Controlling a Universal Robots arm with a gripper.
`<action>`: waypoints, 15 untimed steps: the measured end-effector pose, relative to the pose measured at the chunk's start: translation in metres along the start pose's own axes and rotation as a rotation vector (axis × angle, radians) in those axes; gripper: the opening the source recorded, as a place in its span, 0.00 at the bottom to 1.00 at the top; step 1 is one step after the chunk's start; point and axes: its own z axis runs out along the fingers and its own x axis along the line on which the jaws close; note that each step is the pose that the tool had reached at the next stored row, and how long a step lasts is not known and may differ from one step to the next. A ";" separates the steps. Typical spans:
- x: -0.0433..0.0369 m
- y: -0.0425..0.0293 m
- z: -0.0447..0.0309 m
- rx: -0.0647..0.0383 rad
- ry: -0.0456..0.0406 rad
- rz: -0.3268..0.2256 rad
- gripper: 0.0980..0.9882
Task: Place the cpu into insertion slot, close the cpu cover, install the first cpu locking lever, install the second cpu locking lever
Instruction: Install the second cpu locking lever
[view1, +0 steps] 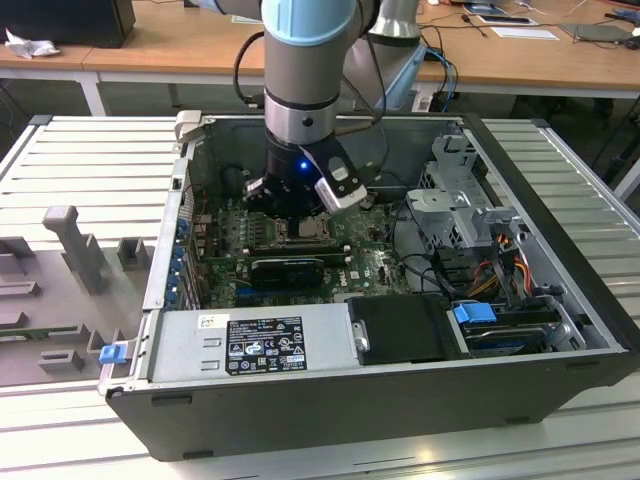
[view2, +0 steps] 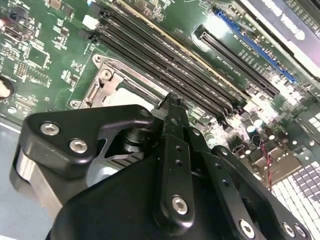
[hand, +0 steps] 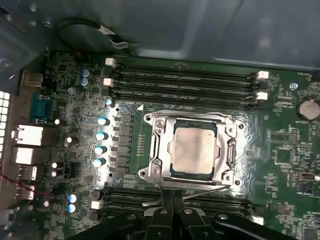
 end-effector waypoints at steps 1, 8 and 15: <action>0.0000 -0.0004 0.0048 -0.002 -0.0002 0.000 0.01; 0.0044 -0.0064 0.0157 -0.034 -0.0078 -0.003 0.01; 0.0195 -0.0163 0.0161 -0.092 -0.0145 -0.006 0.01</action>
